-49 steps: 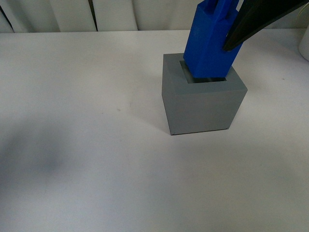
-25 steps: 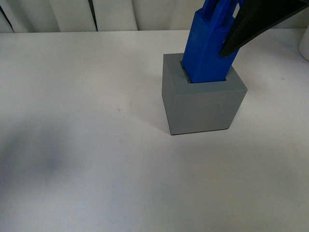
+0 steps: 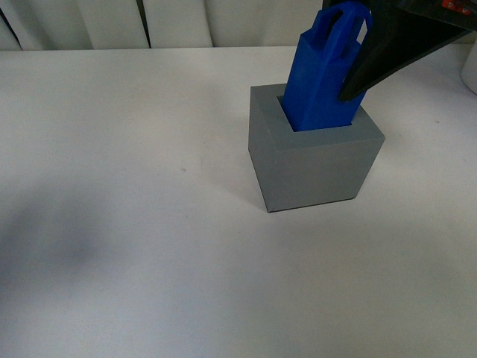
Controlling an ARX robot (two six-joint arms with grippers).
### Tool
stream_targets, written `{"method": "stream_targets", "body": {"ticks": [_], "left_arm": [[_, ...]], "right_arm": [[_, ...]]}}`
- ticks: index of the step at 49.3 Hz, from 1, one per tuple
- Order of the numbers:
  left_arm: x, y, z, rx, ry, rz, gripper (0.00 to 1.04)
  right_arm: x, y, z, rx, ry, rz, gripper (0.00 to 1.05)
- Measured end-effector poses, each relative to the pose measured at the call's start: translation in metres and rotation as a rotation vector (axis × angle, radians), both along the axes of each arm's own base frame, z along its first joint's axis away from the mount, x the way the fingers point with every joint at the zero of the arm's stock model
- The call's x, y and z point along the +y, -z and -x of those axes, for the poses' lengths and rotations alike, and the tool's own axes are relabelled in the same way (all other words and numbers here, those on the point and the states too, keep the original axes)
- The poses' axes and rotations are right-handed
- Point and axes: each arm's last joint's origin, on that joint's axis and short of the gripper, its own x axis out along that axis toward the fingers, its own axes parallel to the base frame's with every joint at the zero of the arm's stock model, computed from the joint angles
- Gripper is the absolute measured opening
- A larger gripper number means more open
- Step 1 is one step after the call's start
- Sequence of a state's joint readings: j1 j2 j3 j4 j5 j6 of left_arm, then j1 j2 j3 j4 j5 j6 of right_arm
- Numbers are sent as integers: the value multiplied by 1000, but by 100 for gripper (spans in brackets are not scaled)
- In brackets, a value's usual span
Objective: Insert blue part into gray base
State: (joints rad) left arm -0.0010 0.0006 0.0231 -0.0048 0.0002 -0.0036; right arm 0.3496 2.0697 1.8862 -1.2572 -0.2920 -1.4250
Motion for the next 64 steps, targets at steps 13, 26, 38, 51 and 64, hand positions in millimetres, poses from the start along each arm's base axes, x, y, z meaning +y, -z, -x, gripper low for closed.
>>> {"method": "stream_targets", "body": {"ticks": [13, 26, 38, 51, 64], "left_arm": [[0, 0, 0, 0, 0, 0, 99], [0, 0, 0, 0, 0, 0, 99], [0, 0, 0, 0, 0, 0, 99], [0, 0, 0, 0, 0, 0, 99], [0, 0, 0, 0, 0, 0, 99]], "right_arm": [[-5, -6, -1, -17, 33, -115, 99], [-34, -33, 17, -159, 150, -334, 97], [-69, -48, 55, -312, 308, -585, 97], [-106, -24, 127, -509, 635, -861, 97], [-108, -7, 139, -434, 773, -929, 97]]}}
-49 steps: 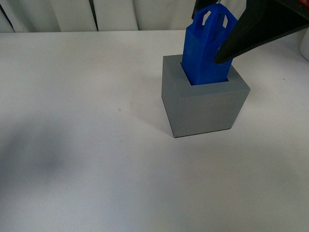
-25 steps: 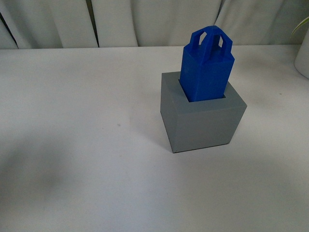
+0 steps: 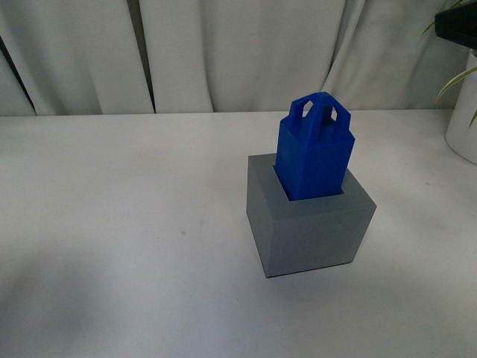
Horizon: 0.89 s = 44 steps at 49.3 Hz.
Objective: Insert blue part into gray base
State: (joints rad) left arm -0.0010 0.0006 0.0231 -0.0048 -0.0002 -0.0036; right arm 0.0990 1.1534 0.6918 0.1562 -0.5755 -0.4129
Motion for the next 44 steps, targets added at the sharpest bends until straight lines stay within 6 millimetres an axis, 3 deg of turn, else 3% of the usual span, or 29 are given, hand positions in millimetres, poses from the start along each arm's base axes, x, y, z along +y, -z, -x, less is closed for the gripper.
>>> {"method": "stream_targets", "body": {"ticks": [5, 8, 21, 28, 44], "left_arm": [[0, 0, 0, 0, 1, 0, 99], [0, 0, 0, 0, -1, 0, 99], [0, 0, 0, 0, 0, 0, 99], [0, 0, 0, 0, 0, 0, 99], [0, 0, 0, 0, 0, 0, 99]], "right_arm": [[-2, 12, 11, -154, 506, -149, 76], [-12, 21, 23, -185, 681, -231, 64], [-27, 58, 66, -157, 713, -301, 3], [-40, 70, 81, -157, 726, -305, 2], [-40, 84, 106, -158, 717, -307, 2]]}}
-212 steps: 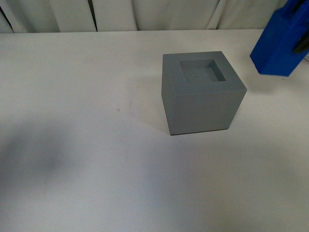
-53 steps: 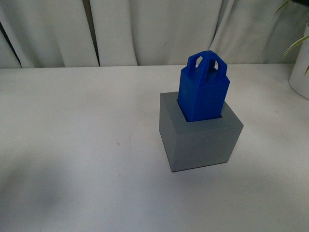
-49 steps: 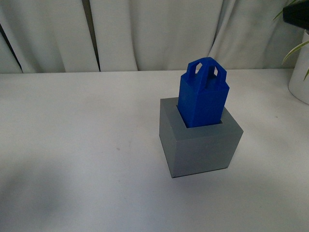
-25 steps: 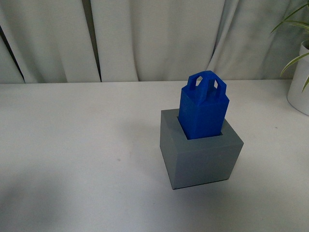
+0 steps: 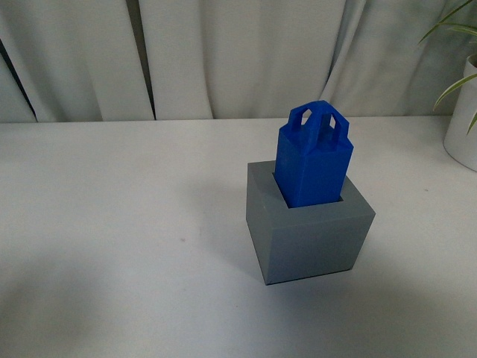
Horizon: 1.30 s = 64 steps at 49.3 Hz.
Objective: Insert blue part into gray base
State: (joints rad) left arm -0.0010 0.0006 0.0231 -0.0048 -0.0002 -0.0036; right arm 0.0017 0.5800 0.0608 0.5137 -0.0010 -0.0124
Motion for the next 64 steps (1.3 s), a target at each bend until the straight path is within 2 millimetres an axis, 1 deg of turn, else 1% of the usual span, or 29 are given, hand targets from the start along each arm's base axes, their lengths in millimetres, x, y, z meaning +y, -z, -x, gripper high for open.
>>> {"method": "stream_targets", "body": {"ticks": [8, 13, 35, 55, 60, 64], "left_arm": [[0, 0, 0, 0, 0, 0, 99], [0, 0, 0, 0, 0, 0, 99], [0, 0, 0, 0, 0, 0, 99], [0, 0, 0, 0, 0, 0, 99], [0, 0, 0, 0, 0, 0, 99], [0, 0, 0, 0, 0, 0, 99]], "right_arm": [[0, 4, 7, 0, 0, 0, 2], [0, 11, 11, -6, 0, -1, 2], [0, 10, 23, -14, 0, -1, 2], [0, 10, 30, -14, 0, -1, 2], [0, 15, 38, 22, -1, -1, 2], [0, 13, 40, -8, -1, 0, 3]]}}
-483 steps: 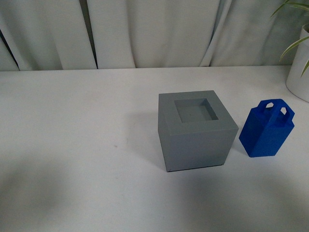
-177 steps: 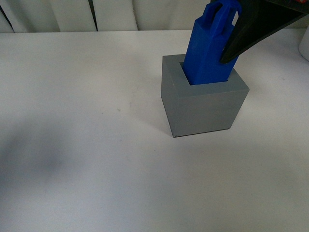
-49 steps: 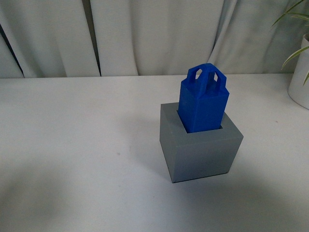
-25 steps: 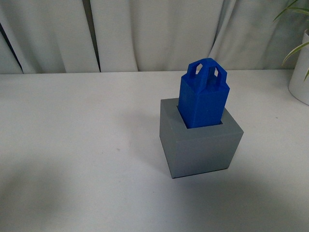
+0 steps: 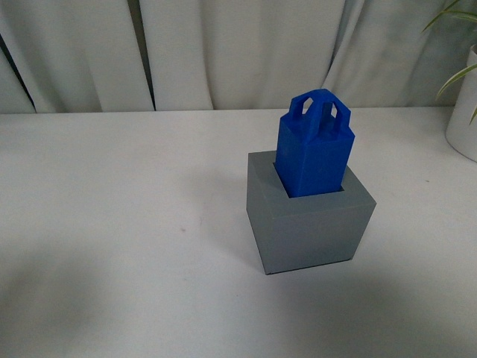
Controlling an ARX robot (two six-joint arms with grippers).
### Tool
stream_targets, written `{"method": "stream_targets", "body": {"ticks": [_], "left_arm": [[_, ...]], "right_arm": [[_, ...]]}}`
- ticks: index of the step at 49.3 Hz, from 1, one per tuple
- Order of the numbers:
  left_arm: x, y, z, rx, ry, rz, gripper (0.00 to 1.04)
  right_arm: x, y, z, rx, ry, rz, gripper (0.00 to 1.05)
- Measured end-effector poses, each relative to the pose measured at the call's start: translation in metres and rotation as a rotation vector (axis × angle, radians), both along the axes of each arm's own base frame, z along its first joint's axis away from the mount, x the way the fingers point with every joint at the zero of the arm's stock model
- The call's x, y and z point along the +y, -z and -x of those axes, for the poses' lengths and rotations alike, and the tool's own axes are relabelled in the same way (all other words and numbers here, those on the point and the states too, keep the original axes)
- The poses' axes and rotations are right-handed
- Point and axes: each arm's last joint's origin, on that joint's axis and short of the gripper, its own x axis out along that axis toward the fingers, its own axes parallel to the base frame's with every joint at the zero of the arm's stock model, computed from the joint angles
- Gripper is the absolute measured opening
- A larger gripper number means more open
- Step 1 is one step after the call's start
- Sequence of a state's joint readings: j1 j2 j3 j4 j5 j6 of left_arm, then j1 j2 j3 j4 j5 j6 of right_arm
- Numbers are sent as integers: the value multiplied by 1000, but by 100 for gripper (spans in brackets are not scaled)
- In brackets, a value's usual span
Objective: Insert blue part into gray base
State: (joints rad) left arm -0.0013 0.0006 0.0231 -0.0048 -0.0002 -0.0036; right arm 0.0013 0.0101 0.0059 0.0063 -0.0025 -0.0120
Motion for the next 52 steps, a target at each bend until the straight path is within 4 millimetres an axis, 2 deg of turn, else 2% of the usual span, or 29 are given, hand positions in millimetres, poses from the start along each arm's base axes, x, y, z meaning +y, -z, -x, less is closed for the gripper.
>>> {"method": "stream_targets", "body": {"ticks": [3, 16, 24, 26, 29, 52], "left_arm": [[0, 0, 0, 0, 0, 0, 99], [0, 0, 0, 0, 0, 0, 99], [0, 0, 0, 0, 0, 0, 99], [0, 0, 0, 0, 0, 0, 99], [0, 0, 0, 0, 0, 0, 99], [0, 0, 0, 0, 0, 0, 99]], "right_arm": [[0, 0, 0, -1, 0, 0, 17], [0, 0, 0, -1, 0, 0, 56], [0, 0, 0, -1, 0, 0, 94], [0, 0, 0, -1, 0, -2, 99], [0, 0, 0, -1, 0, -1, 97], [0, 0, 0, -1, 0, -1, 97]]}}
